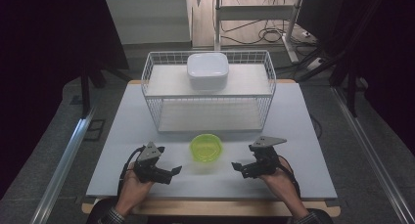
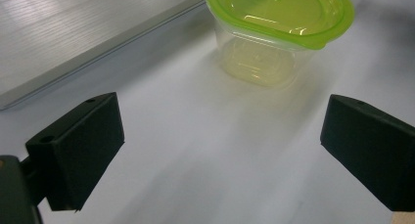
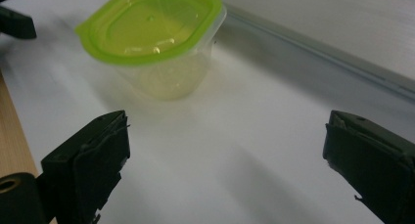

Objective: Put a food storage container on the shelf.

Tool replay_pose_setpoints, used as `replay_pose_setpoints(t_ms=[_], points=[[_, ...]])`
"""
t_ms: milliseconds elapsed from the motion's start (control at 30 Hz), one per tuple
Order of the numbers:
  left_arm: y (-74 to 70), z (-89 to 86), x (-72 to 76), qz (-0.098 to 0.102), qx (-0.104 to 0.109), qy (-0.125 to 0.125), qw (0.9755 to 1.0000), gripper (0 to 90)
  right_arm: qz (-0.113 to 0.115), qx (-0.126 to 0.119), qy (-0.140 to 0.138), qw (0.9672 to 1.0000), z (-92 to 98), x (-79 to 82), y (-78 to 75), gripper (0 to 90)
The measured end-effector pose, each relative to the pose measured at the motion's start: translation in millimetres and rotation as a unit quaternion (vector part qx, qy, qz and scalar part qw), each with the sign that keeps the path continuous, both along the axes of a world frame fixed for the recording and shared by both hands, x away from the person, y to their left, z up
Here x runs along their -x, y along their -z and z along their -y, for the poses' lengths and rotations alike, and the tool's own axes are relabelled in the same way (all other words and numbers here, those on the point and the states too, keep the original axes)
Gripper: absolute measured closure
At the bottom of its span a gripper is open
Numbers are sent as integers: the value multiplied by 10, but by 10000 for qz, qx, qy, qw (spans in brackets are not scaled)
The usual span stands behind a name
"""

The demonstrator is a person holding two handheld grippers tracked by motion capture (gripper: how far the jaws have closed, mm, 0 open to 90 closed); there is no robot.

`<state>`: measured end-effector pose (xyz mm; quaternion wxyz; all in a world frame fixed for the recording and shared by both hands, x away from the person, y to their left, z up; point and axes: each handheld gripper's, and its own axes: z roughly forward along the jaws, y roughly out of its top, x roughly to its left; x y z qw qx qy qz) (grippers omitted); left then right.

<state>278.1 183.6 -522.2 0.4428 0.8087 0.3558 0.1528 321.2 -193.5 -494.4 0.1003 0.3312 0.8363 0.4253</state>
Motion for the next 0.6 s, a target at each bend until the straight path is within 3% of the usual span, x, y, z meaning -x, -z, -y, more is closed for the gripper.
replay_pose_setpoints(t_ms=[367, 533, 600], points=[[25, 16, -11, -16, -134, -12, 9999, 22, -246, -351, 237, 9988, -36, -235, -102, 25], [35, 19, -16, -57, -147, -12, 9999, 23, -481, -299, 174, 9982, -132, -346, -169, 29], [38, 25, -15, -64, -168, 0, 9998, 22, -469, -278, 154, 9984, -171, -385, -181, 42]])
